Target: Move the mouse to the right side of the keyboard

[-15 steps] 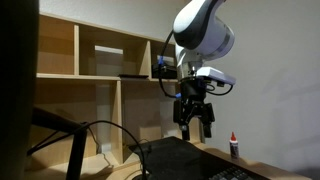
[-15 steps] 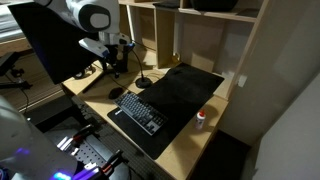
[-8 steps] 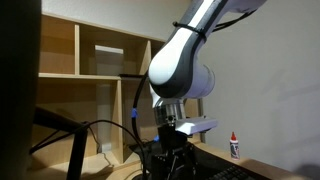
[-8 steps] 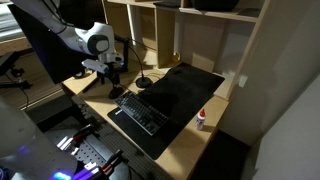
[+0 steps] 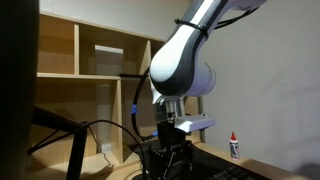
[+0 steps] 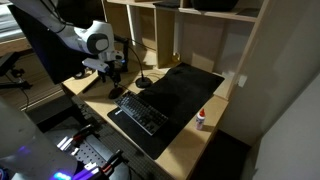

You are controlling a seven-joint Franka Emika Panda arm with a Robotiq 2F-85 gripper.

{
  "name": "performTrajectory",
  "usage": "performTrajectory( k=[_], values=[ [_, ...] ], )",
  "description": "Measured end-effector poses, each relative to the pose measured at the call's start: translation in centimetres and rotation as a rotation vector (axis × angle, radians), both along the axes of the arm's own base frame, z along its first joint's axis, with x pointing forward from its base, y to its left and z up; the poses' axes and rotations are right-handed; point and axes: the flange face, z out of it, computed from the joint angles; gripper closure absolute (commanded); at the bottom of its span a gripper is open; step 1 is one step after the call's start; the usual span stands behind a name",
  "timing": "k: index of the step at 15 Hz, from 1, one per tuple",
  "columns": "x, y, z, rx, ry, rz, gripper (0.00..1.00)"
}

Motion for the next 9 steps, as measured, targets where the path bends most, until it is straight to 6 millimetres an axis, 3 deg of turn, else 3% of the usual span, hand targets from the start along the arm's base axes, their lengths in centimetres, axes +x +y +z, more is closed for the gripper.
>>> performTrajectory(
  k=[4, 9],
  values=[
    [-0.9, 1.5, -3.2, 0.020, -0.114, 0.055, 0.00],
    [-4.1, 0.4, -8.2, 0.037, -0.152, 0.069, 0.00]
  ],
)
